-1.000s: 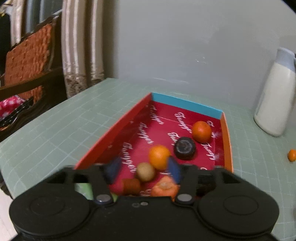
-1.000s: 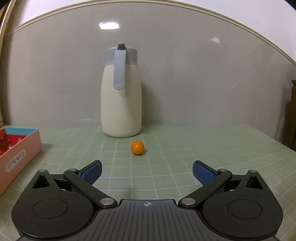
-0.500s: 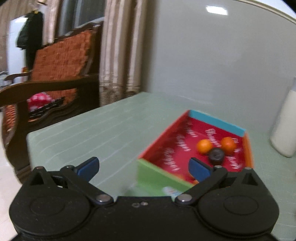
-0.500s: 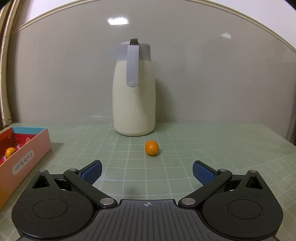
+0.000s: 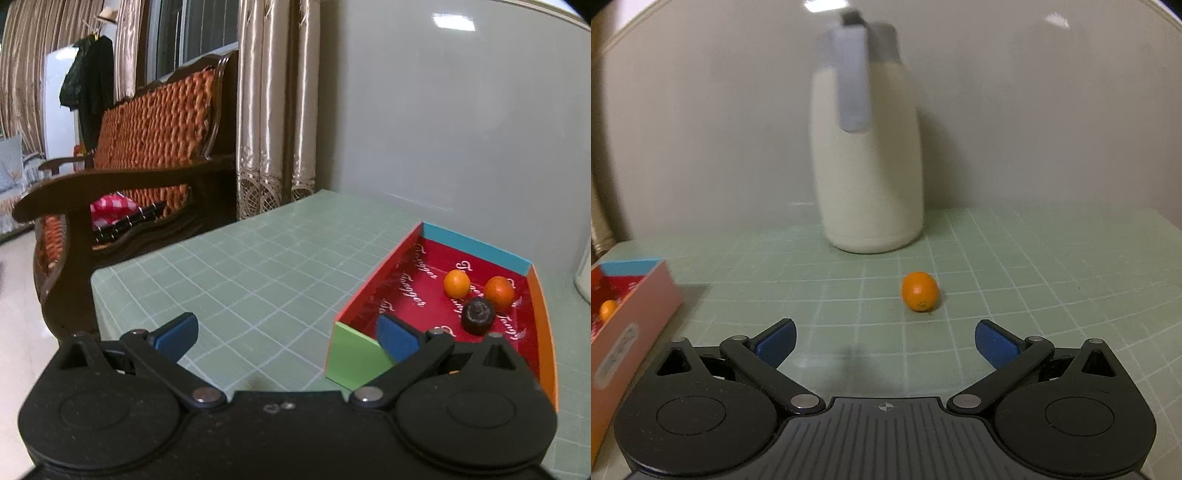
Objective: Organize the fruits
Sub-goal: 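Grasp the last small tangerine beside the jug with the right gripper, then carry the small tangerine over the box and open the right gripper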
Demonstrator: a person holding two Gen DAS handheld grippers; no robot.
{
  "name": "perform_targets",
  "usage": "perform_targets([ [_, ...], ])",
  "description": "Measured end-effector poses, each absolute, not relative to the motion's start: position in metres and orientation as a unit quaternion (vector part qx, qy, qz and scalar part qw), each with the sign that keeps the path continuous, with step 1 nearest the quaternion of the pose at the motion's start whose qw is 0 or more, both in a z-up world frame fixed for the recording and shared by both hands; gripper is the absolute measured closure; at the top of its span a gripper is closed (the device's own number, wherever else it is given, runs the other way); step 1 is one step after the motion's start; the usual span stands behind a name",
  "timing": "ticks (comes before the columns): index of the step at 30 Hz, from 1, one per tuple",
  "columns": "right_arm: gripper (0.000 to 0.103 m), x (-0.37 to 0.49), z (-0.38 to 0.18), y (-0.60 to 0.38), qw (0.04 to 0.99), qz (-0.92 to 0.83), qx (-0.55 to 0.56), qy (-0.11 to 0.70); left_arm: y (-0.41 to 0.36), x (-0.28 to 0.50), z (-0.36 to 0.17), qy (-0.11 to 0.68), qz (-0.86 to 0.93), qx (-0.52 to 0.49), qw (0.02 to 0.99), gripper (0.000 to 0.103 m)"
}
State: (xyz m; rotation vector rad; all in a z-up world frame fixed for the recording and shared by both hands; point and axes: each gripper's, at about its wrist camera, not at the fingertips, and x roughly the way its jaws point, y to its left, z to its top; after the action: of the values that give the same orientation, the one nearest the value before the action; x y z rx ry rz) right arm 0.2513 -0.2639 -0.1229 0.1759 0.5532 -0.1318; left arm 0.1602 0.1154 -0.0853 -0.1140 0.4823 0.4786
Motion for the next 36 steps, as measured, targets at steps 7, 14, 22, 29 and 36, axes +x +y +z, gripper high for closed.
perform_targets([
  [7, 0.036, 0.292, -0.13, -0.287, 0.944, -0.077, 0.094, 0.306, 0.12, 0.161, -0.086, 0.238, 0.235, -0.065, 0.94, 0.006],
  [14, 0.037, 0.313, -0.144, -0.295, 0.938, -0.093, 0.085, 0.323, 0.126, 0.158, -0.086, 0.235, 0.26, -0.069, 0.934, 0.006],
  [22, 0.072, 0.32, -0.144, -0.287, 0.943, -0.089, 0.053, 0.317, 0.142, 0.155, -0.087, 0.245, 0.278, -0.088, 0.925, 0.006],
  [29, 0.073, 0.317, -0.142, -0.282, 0.945, -0.077, 0.051, 0.313, 0.143, 0.152, -0.087, 0.243, 0.284, -0.087, 0.924, 0.006],
  [36, 0.073, 0.288, -0.117, -0.253, 0.961, -0.034, 0.042, 0.27, 0.152, 0.148, -0.086, 0.241, 0.293, -0.098, 0.92, 0.006],
])
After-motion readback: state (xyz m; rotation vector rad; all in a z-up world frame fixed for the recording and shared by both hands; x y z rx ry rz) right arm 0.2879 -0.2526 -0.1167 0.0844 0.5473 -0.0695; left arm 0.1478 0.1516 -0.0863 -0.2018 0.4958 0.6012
